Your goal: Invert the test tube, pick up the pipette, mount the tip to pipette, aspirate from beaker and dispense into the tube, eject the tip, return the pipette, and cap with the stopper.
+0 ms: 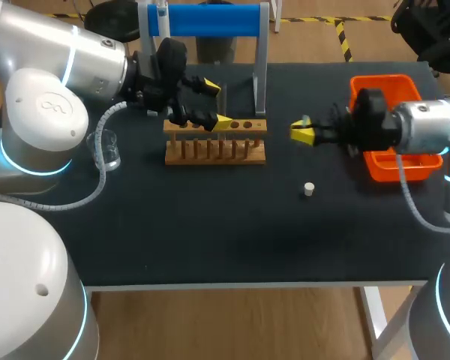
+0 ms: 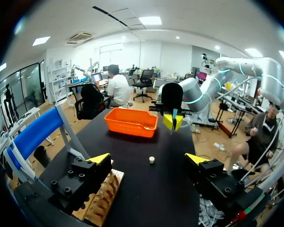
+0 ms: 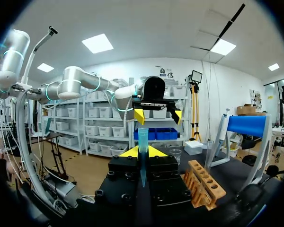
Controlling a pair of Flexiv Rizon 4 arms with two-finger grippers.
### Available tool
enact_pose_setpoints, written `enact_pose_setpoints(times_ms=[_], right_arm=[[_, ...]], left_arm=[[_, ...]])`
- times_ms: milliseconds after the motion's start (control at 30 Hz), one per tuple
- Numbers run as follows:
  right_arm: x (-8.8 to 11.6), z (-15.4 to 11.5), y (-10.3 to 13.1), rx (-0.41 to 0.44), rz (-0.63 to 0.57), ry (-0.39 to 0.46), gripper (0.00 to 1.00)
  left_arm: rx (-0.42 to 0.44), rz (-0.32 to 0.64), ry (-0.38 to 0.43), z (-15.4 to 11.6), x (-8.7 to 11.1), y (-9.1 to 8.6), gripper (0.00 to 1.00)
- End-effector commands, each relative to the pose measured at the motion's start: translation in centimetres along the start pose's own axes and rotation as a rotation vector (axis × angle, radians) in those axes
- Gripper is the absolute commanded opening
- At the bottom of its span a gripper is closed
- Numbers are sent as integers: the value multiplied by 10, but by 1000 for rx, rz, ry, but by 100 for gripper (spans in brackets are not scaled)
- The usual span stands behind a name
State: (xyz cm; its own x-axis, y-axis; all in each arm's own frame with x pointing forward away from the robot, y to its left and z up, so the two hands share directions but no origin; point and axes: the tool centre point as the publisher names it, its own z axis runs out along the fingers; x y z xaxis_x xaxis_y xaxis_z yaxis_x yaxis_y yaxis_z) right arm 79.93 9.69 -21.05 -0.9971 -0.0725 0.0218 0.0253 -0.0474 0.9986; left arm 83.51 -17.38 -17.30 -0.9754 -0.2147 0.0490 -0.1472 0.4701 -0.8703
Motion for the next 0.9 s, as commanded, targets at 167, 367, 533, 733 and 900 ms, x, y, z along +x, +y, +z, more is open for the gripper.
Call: enact_pose_setpoints(times_ms=[167, 367, 533, 733, 900], right_arm=[[12, -55, -8, 23, 5, -18, 0], [16, -77, -14, 39, 6, -35, 0], [21, -87, -18, 52, 7, -39, 0], [28, -94, -23, 63, 10, -36, 0], [34, -97, -28, 74, 20, -33, 0]], left_arm=[[-4, -1, 1, -1, 1, 0, 100], [-4, -1, 1, -1, 1, 0, 100], [-4, -1, 1, -1, 1, 0, 100], [-4, -1, 1, -1, 1, 0, 100], [-4, -1, 1, -1, 1, 0, 100]])
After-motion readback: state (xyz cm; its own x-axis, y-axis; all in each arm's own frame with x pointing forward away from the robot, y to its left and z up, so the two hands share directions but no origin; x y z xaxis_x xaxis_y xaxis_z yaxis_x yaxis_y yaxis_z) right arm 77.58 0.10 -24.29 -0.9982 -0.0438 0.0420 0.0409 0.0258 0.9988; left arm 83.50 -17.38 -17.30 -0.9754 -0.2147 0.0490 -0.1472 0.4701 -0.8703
